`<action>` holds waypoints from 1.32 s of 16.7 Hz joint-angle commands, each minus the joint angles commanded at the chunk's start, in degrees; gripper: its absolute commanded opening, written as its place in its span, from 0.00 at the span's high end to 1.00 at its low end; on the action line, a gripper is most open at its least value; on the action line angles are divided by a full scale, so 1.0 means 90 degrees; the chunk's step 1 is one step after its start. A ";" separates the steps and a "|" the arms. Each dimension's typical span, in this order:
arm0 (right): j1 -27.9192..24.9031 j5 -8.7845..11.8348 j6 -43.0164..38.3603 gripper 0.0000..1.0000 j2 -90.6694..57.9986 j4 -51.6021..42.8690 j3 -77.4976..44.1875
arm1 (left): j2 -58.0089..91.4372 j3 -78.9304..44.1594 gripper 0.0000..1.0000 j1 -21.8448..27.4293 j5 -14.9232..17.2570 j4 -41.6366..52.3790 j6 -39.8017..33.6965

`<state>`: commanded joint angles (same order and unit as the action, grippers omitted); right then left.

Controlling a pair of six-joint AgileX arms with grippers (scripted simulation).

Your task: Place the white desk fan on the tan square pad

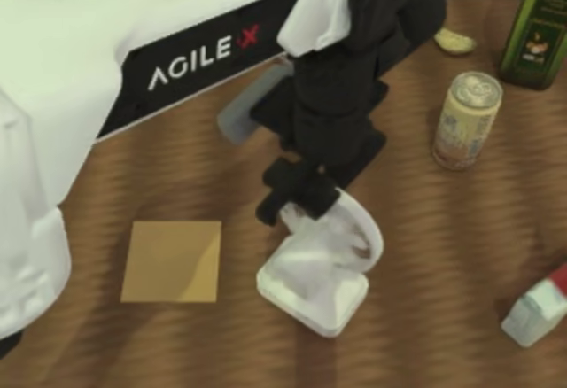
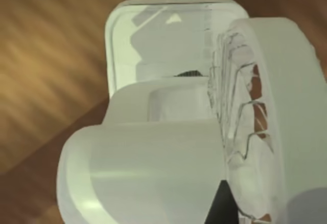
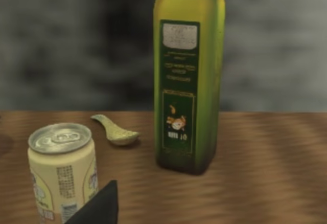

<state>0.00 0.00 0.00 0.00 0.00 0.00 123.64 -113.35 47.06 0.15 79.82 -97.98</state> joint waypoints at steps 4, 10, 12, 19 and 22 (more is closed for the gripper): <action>0.0000 0.0000 0.0000 0.00 0.0000 0.0000 0.0000 | 0.0123 -0.1023 1.00 -0.0080 0.0002 0.0817 -0.0021; 0.0000 0.0000 0.0000 0.00 0.0000 0.0000 0.0000 | 0.0135 -0.1342 1.00 -0.0075 0.0003 0.1125 0.0009; 0.0000 0.0000 0.0000 0.00 0.0000 0.0000 0.0000 | 0.0131 -0.1335 1.00 -0.0077 0.0013 0.1111 0.0068; 0.0000 0.0000 0.0000 0.00 0.0000 0.0000 0.0000 | -0.0085 -0.1079 1.00 -0.0195 0.0272 0.0660 0.2348; 0.0000 0.0000 0.0000 0.00 0.0000 0.0000 0.0000 | -0.0335 -0.0852 1.00 -0.0327 0.0409 0.0333 0.4292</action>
<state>0.00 0.00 0.00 0.00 0.00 0.00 120.62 -121.02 44.12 3.83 82.82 -59.35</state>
